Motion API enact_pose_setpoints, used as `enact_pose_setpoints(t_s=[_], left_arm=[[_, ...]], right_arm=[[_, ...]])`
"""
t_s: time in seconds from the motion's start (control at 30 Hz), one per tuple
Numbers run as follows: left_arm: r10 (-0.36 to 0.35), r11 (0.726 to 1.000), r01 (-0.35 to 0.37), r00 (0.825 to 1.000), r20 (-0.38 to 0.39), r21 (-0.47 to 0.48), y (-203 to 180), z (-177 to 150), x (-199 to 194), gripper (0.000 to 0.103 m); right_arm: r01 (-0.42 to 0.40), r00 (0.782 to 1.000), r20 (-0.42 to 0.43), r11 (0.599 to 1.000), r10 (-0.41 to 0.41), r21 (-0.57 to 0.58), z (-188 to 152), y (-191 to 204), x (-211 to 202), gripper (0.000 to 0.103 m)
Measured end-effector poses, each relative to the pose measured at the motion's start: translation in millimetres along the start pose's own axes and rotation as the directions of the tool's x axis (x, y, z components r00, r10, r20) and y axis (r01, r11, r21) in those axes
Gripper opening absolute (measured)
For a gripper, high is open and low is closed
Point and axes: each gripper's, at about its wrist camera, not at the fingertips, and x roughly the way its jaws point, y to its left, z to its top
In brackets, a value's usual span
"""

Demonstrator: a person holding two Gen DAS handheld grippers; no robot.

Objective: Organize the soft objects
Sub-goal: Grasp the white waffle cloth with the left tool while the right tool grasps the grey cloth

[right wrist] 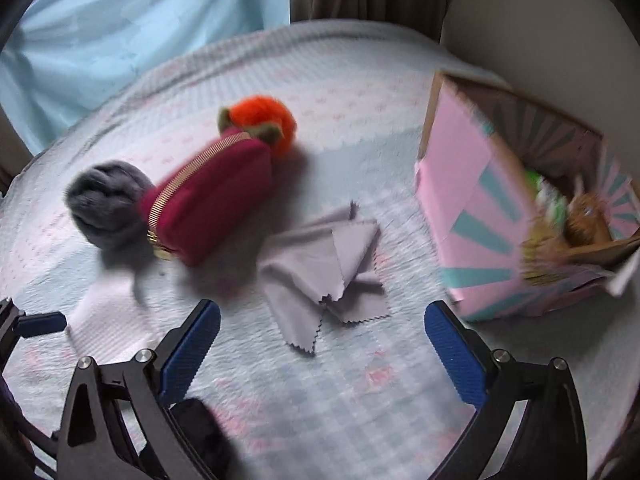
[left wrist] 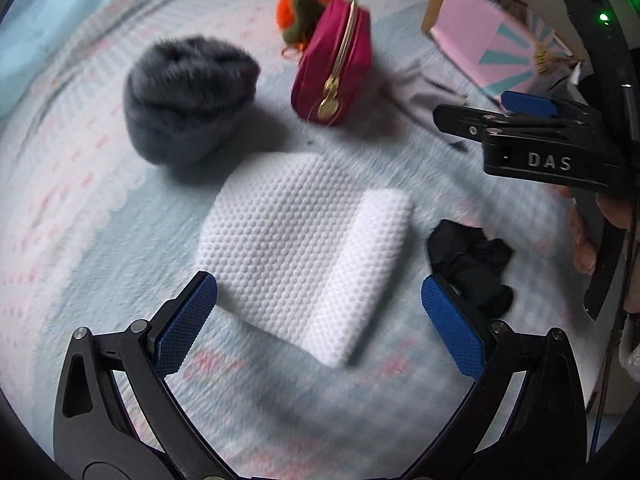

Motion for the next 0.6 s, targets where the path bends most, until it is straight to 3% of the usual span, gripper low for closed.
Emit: enact_pose_setpoints(t_s=[0.17,0.27,0.37,0.47,0.53,0.6], left_arm=[[0.009,1.000,-0.009,1.000,-0.019,0.000,1,2,18,0.101],[0.036,0.999,-0.035,0.999,-0.024,0.023,-5,4,23,0.101],[0.041,0.999,-0.040,0.999,-0.024,0.025,-7,9,26,0.101],[0.046,0.999,-0.045,0.999,-0.030,0.006,-4,18,27,0.095],[0.058,0.998,-0.058,0.998,-0.027,-0.014,-2,23,26,0.080],[0.067,0.997,-0.068,0.997,-0.030,-0.033,0,28,26,0.072]], right_arm=[[0.019,0.998,-0.054,1.000,-0.020,-0.020,3,4,29,0.087],[0.020,0.999,-0.046,1.000,-0.021,-0.012,9,2,35,0.086],[0.017,0.999,-0.039,1.000,-0.018,-0.017,17,1,37,0.074],[0.002,0.999,-0.039,1.000,-0.003,-0.023,25,-1,41,0.062],[-0.012,0.999,-0.040,1.000,0.011,-0.014,31,-2,42,0.052],[-0.022,0.999,-0.041,1.000,0.022,-0.012,35,0,45,0.046]])
